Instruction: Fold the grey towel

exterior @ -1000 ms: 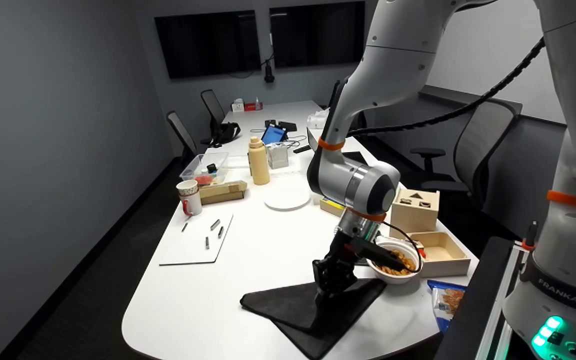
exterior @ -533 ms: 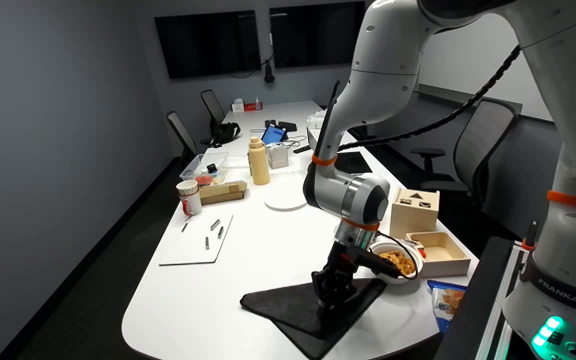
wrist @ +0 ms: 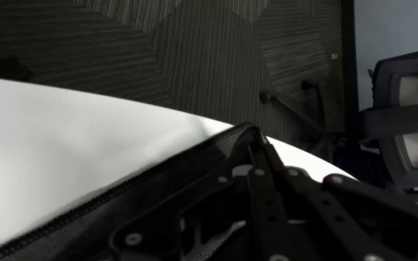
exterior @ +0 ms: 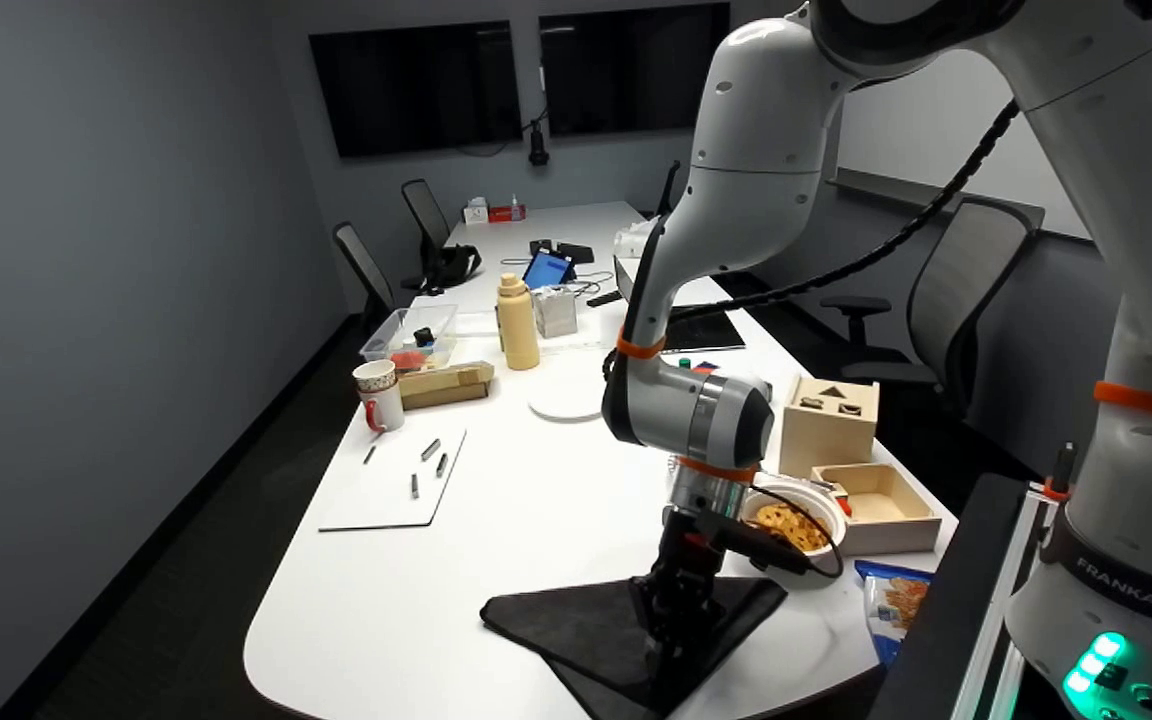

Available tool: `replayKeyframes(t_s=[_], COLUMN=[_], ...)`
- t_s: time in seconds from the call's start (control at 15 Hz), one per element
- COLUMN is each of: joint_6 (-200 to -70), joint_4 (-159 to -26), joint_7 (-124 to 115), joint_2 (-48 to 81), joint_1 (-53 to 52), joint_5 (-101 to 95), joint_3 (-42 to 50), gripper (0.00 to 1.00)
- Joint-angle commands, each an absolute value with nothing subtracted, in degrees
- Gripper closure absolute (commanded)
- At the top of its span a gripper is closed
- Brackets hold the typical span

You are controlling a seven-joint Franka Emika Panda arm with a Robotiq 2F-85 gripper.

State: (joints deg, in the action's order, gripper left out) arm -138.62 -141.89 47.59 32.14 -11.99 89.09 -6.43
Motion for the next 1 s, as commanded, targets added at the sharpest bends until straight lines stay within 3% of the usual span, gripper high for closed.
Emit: replayKeyframes(t_s=[0.0, 0.07, 0.13, 0.27, 0.8, 0.93], joint_6=[-137.92, -138.5, -137.99, -138.47, -138.4, -139.65], joint_4=[-141.97, -141.72, -141.34, -140.87, -140.48, -141.02], joint_7=[44.36, 42.56, 40.18, 35.51, 22.46, 18.4], joint_2=[31.64, 32.03, 32.64, 33.41, 32.99, 31.64], joint_1=[-13.42, -13.85, -14.01, -14.4, -13.63, -14.5], joint_5=[86.92, 86.3, 84.51, 81.78, 70.96, 68.4], joint_3=[-6.78, -6.7, -6.57, -6.4, -6.62, -6.89], gripper=[0.99, 0.99, 0.73, 0.65, 0.05, 0.0])
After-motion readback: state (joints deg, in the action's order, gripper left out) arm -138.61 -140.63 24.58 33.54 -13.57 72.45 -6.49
